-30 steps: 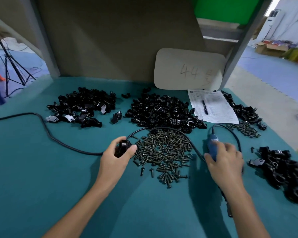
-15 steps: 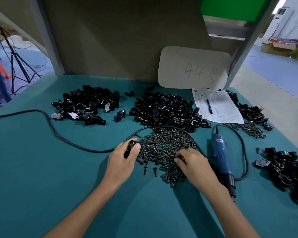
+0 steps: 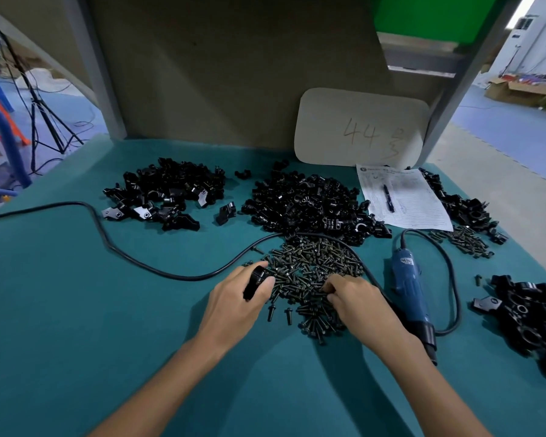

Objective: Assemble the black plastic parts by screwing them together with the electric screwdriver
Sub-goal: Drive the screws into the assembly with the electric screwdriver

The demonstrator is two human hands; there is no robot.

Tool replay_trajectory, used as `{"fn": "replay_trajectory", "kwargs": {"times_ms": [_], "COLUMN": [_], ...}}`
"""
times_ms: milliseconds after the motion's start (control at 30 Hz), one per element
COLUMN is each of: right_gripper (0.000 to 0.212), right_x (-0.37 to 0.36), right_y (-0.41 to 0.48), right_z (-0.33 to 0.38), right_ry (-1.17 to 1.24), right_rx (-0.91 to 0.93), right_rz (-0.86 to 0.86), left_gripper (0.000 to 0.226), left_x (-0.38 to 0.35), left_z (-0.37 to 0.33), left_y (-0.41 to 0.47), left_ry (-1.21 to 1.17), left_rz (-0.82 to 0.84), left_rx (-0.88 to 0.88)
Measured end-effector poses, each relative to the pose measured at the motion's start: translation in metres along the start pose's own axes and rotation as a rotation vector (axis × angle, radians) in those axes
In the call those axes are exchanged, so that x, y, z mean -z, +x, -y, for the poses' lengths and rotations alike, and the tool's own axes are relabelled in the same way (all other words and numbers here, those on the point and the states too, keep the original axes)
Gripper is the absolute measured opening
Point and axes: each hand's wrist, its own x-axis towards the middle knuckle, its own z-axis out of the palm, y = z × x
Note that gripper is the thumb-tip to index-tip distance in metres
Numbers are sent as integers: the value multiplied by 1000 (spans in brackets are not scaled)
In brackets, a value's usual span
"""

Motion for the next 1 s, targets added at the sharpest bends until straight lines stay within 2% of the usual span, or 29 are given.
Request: {"fn": "replay_trajectory", "kwargs": {"times_ms": [133,267,400,500,600,800,1000], "right_gripper": [29,17,5,5,5,5,14], "right_x": [4,12,11,6,4,1,-2], "right_y": [-3,-9,-9,-7,-4,-3,-4], "right_z": [-5,1,28,43,50,52,51], "right_ry": [121,514,1072,1224,1268,1285,1128], "right_rx": [-62,-123,-156,-130,-112,-95,-30], "right_rz": [-83,-154,-164,-106,-68,-29,-32], "left_gripper": [64,67,64,55,45,44,50], "left_x": [-1,-2,-2,-3,-3,-2,-3], "left_z": [0,-1,-4,-5,-6,-7,-5], "left_y": [-3,-7,-9,-10,-10,-8,-9], "left_ry": [43,75,165,177,174,172,196], "left_rz": [54,76,69,60,51,107,140], "left_rx": [-17,-52,-130,-166,-203,-273,-293]}}
